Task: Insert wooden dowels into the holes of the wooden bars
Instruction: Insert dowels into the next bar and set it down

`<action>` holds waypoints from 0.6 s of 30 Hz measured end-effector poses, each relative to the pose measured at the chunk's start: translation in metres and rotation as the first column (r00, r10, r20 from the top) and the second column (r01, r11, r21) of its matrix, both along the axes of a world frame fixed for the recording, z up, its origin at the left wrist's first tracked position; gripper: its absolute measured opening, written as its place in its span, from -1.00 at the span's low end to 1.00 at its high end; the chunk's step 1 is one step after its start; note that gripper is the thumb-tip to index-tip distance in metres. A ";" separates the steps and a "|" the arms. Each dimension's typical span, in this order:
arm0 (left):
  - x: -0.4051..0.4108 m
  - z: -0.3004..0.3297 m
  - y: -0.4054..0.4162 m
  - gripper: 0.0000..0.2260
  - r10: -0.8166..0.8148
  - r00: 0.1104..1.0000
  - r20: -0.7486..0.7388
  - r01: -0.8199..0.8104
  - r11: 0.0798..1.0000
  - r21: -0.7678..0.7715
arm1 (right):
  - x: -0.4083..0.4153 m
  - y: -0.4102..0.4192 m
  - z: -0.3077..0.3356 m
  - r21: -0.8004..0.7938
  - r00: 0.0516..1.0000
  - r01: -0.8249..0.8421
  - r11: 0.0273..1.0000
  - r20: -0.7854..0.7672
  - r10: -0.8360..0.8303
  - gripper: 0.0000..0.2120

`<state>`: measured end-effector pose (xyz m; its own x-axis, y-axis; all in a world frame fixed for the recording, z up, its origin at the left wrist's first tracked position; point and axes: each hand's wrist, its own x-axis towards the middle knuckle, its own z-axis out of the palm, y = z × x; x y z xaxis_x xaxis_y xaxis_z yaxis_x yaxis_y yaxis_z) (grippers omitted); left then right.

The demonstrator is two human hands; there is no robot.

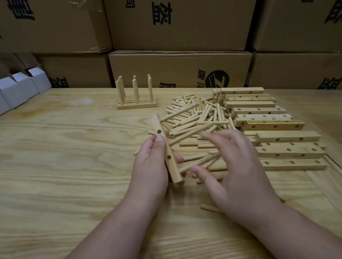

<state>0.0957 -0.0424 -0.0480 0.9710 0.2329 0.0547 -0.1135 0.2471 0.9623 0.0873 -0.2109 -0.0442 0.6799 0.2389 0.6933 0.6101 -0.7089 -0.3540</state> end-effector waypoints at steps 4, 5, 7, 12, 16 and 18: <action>0.001 0.003 0.000 -0.75 -0.099 0.995 0.001 0.098 0.991 -0.092 | 0.001 -0.002 -0.003 0.238 0.995 0.079 0.968 -0.076 -0.062 -0.40; 0.001 0.003 -0.001 -0.73 -0.126 0.992 0.014 0.127 0.985 -0.119 | 0.001 -0.002 -0.004 0.304 0.993 0.090 0.948 -0.095 -0.064 -0.38; 0.000 0.004 -0.002 -0.71 -0.175 0.984 0.045 0.181 0.962 -0.205 | 0.001 0.000 -0.006 0.392 0.985 0.126 0.911 -0.158 -0.068 -0.33; -0.001 0.005 -0.006 -0.53 -0.256 0.964 0.077 0.267 0.922 -0.282 | 0.006 -0.001 -0.008 0.344 0.955 0.169 0.924 -0.290 -0.067 -0.68; 0.002 0.002 -0.006 -0.58 -0.270 0.961 0.058 0.275 0.916 -0.291 | 0.009 -0.004 -0.008 0.353 0.930 0.162 0.921 -0.368 -0.022 -0.81; 0.002 0.002 -0.007 -0.59 -0.277 0.959 0.050 0.280 0.920 -0.276 | 0.011 -0.006 -0.007 0.394 0.922 0.151 0.907 -0.387 0.014 -0.79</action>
